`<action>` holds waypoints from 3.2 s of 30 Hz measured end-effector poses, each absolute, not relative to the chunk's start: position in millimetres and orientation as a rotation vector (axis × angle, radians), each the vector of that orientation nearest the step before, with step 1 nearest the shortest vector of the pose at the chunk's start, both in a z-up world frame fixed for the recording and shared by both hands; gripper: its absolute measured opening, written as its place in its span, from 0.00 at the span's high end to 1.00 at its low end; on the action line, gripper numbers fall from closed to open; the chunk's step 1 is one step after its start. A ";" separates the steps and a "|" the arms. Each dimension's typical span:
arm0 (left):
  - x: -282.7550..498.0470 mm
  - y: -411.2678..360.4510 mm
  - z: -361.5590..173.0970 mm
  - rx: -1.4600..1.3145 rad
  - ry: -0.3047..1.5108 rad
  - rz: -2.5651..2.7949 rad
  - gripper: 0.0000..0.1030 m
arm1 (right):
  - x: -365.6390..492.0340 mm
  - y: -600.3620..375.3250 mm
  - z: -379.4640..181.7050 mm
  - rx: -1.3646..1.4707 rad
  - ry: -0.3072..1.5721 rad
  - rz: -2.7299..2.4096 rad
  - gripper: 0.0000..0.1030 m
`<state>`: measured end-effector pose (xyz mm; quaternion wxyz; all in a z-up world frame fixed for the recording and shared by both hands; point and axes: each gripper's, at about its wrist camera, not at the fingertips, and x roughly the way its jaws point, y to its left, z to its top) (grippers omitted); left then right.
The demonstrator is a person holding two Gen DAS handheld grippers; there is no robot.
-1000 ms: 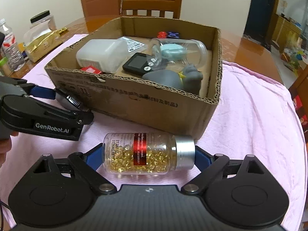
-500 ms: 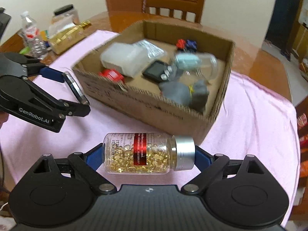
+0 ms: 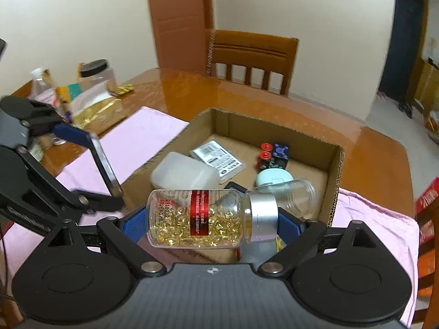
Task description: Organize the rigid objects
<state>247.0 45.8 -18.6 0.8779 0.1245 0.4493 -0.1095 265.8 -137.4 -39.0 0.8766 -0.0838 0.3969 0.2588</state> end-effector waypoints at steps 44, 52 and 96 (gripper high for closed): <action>225.6 41.7 18.8 0.180 0.828 -0.128 0.01 | 223.8 -146.1 -26.0 -0.083 1.008 0.110 0.00; 176.9 26.8 7.6 0.110 0.921 -0.042 0.01 | 200.6 -159.1 -12.2 -0.074 1.040 0.085 0.00; 172.9 20.6 24.9 0.094 0.922 0.036 0.01 | 190.7 -159.8 20.4 -0.060 0.983 0.081 0.00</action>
